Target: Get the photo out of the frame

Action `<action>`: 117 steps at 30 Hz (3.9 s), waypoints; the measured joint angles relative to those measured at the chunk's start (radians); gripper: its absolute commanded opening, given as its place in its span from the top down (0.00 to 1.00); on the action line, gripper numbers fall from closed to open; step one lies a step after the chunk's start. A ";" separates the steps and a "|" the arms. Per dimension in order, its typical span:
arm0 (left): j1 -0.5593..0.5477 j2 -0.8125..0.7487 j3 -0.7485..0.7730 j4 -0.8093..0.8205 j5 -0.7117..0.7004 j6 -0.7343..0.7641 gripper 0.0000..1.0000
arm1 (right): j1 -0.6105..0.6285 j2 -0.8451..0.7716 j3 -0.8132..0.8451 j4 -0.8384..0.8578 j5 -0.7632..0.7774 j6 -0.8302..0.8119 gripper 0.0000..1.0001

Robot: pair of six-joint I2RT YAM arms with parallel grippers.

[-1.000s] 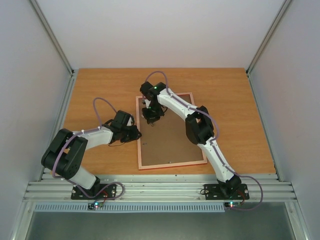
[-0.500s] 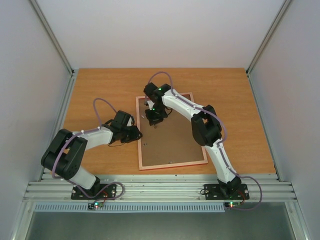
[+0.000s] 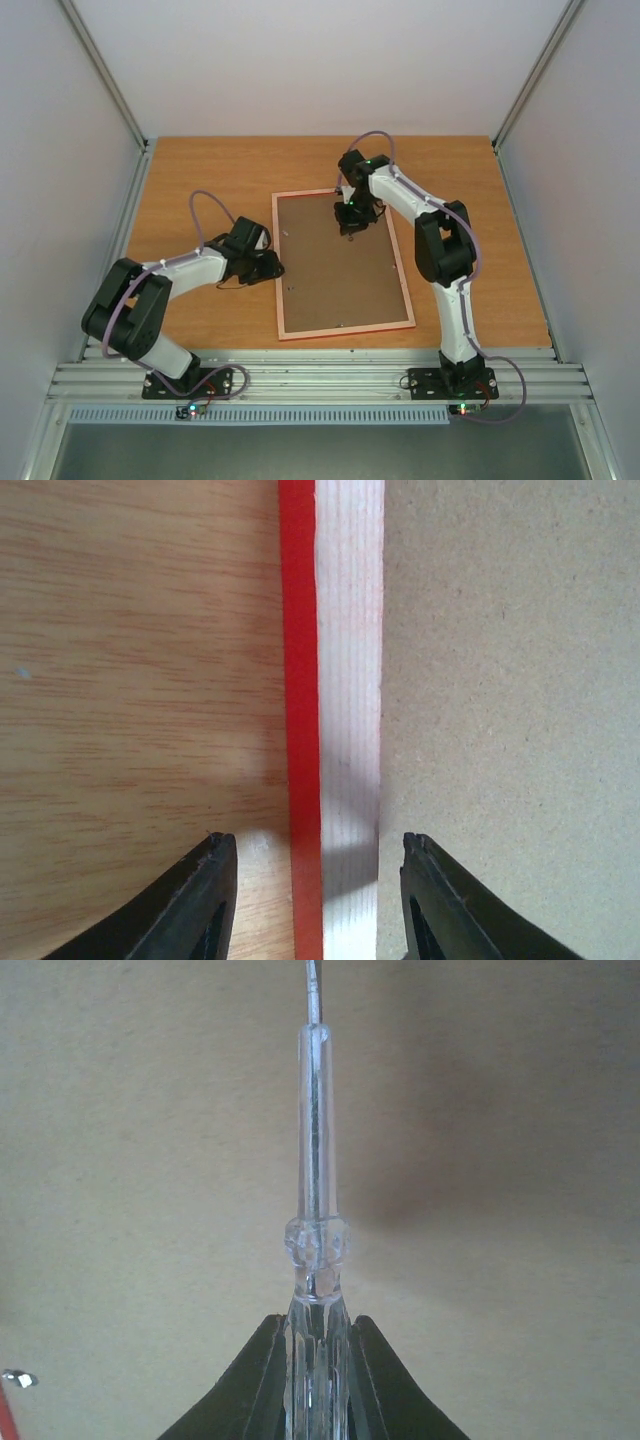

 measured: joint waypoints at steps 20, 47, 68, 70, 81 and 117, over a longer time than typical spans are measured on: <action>0.001 0.080 0.095 -0.061 -0.023 0.057 0.64 | -0.144 0.201 0.309 -0.098 0.001 -0.104 0.99; 0.001 0.098 0.107 -0.068 -0.016 0.092 0.67 | -0.142 0.332 0.500 -0.237 -0.064 -0.184 0.99; 0.001 0.098 0.110 -0.076 -0.026 0.095 0.67 | -0.131 0.200 0.330 -0.217 -0.051 -0.187 0.99; 0.001 0.098 0.110 -0.076 -0.027 0.096 0.67 | -0.131 0.146 0.267 -0.202 -0.040 -0.174 0.99; 0.001 0.097 0.110 -0.075 -0.028 0.097 0.63 | -0.162 -0.138 -0.097 -0.097 0.025 -0.049 0.99; -0.002 -0.027 0.005 -0.089 -0.010 0.077 0.55 | -0.171 -0.611 -0.865 -0.011 0.042 0.175 0.99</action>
